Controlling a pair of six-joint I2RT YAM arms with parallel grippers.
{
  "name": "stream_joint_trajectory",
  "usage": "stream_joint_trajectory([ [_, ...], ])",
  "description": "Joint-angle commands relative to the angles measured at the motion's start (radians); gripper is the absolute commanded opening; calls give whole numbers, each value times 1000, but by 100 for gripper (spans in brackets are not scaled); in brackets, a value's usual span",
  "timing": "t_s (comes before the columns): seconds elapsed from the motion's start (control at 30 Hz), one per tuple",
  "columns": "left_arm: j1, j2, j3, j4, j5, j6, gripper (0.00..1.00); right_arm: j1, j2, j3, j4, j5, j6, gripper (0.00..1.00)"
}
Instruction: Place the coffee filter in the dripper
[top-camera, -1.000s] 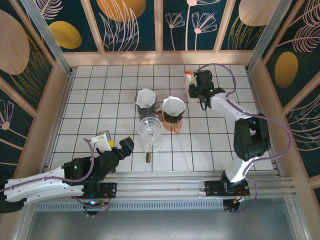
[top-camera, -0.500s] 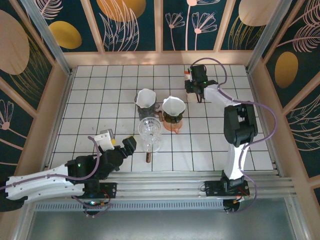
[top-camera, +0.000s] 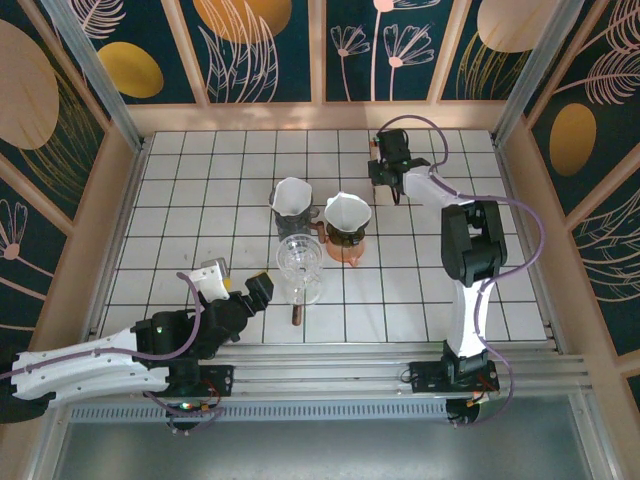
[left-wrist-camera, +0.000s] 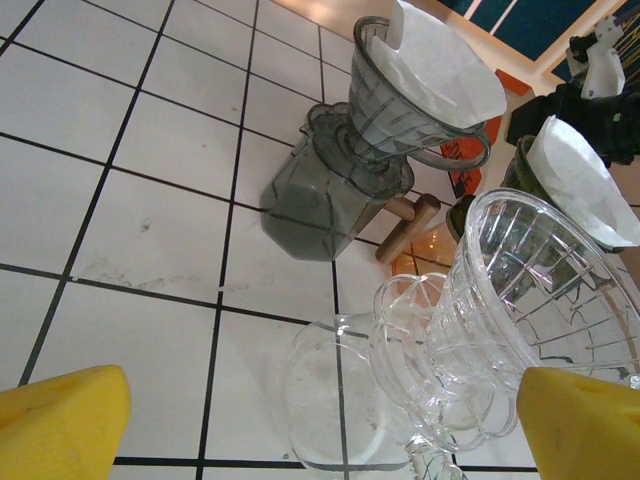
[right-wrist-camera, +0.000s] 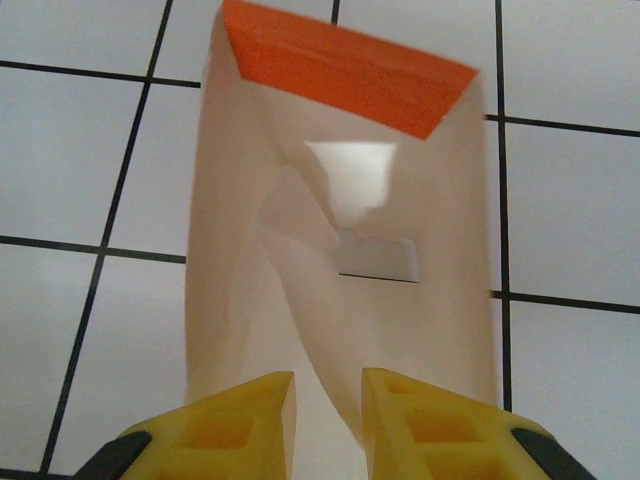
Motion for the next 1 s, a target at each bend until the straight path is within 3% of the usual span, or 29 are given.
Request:
stream_joint_trajectory([
  [0.0,-5,-2,20,-6,-20,16,99,-5,27,35,-13,25,-22,24],
  [0.3,-5,-11,14,-7,-19,8,99,6,-47,-20,28,60,-21,0],
  [0.6,-5,-29,3,12,-11,25,98,27,-261,-149,27,138,33,0],
  [0.97,-5,-65,-11,29,-6,45,99,117,-657,-370,-11,249,136,0],
])
